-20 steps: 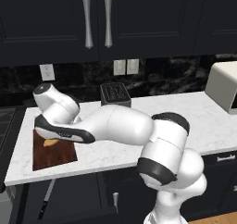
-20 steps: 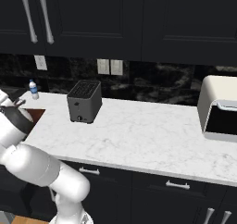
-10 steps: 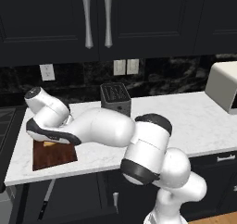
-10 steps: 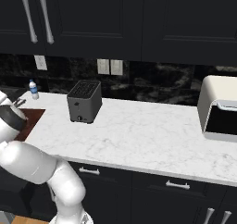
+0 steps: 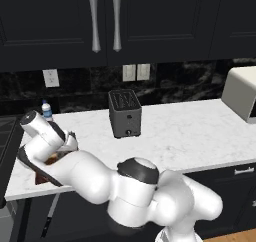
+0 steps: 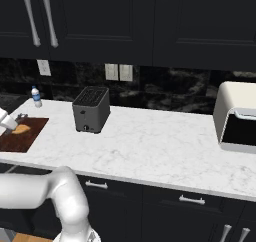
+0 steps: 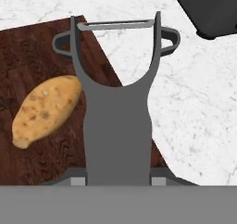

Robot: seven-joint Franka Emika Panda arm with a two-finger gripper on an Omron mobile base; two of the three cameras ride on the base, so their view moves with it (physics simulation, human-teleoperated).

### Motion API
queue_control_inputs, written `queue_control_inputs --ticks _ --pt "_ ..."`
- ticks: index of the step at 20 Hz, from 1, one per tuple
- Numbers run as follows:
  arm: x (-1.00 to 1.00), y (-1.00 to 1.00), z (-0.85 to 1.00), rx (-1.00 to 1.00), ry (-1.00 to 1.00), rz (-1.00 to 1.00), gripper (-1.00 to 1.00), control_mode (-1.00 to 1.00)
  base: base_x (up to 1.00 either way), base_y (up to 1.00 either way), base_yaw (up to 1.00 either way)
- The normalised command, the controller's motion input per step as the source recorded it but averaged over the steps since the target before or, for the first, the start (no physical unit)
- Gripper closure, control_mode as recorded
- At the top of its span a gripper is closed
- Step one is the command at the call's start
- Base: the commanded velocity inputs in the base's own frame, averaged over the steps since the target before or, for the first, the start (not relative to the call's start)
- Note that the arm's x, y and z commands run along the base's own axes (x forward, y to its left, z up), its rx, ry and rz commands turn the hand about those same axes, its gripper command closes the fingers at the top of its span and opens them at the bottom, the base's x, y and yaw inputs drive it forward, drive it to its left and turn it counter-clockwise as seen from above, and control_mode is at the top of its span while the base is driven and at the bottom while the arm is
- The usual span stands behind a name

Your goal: Place the appropriate cutting tool for cutting the potato skin on the cutting board.

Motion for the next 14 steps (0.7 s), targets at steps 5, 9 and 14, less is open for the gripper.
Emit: queue_control_inputs --ticks 5,9,14 --pt "0.05 -0.12 -0.03 0.16 0.16 0.02 1.00 -1.00 0.00 0.00 0.00" --pt "0.06 -0.18 -0.11 0.29 0.29 0.11 1.00 -1.00 0.00 0.00 0.00" --pt "0.06 -0.06 -0.19 0.20 0.20 0.11 1.00 -1.00 0.00 0.00 0.00"
